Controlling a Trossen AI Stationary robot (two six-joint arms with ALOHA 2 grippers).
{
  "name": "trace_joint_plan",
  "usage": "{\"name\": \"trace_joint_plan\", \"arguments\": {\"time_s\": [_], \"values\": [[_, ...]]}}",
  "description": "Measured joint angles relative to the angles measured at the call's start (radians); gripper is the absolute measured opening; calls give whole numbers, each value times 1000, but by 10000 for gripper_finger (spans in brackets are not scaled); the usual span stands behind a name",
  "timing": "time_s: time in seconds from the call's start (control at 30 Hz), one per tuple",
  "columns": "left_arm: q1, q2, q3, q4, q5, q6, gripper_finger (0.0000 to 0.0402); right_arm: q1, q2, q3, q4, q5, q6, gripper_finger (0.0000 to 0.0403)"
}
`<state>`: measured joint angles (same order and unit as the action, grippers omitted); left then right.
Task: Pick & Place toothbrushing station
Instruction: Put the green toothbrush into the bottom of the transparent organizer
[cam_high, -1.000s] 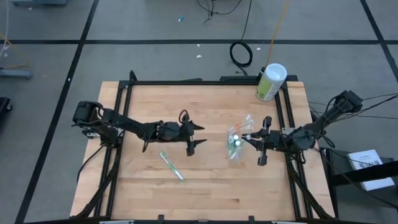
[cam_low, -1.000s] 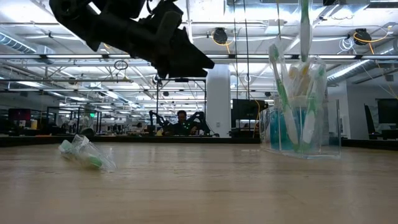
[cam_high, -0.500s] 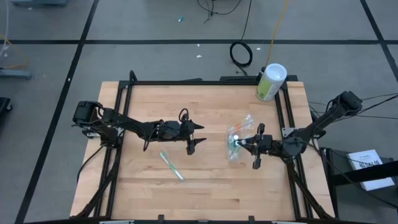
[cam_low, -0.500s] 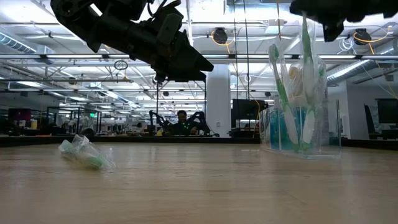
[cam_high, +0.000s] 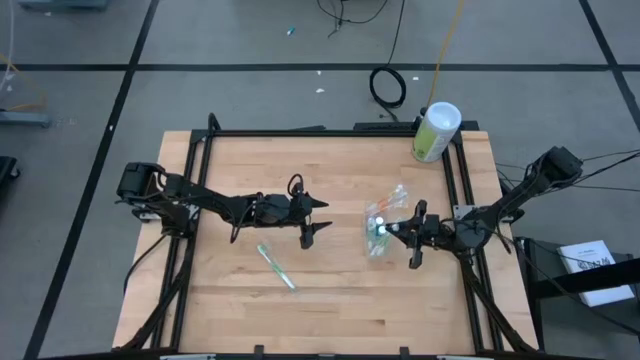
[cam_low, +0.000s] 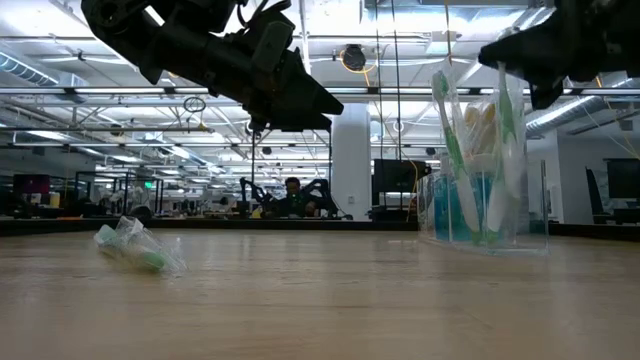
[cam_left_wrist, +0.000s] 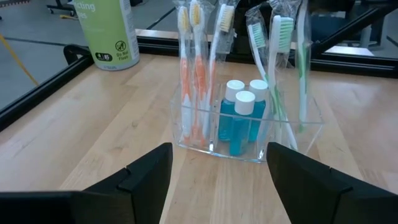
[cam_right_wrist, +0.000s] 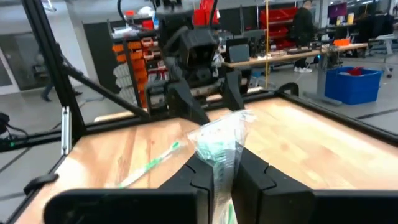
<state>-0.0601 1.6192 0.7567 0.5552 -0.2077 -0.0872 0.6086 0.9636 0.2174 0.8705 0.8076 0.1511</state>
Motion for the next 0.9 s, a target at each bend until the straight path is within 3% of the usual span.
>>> {"name": "trace_joint_plan", "arguments": {"time_s": [0.43,0.57,0.9], "values": [[0,0,0,0,-1,0,267,0,86,-4,-3,-4,-28,24],[0,0,0,0,-2,0,267,0,102,-4,-6,-63,-29,25],[0,0,0,0,-2,-1,267,0,105,-4,-1,-77,-28,55]]}}
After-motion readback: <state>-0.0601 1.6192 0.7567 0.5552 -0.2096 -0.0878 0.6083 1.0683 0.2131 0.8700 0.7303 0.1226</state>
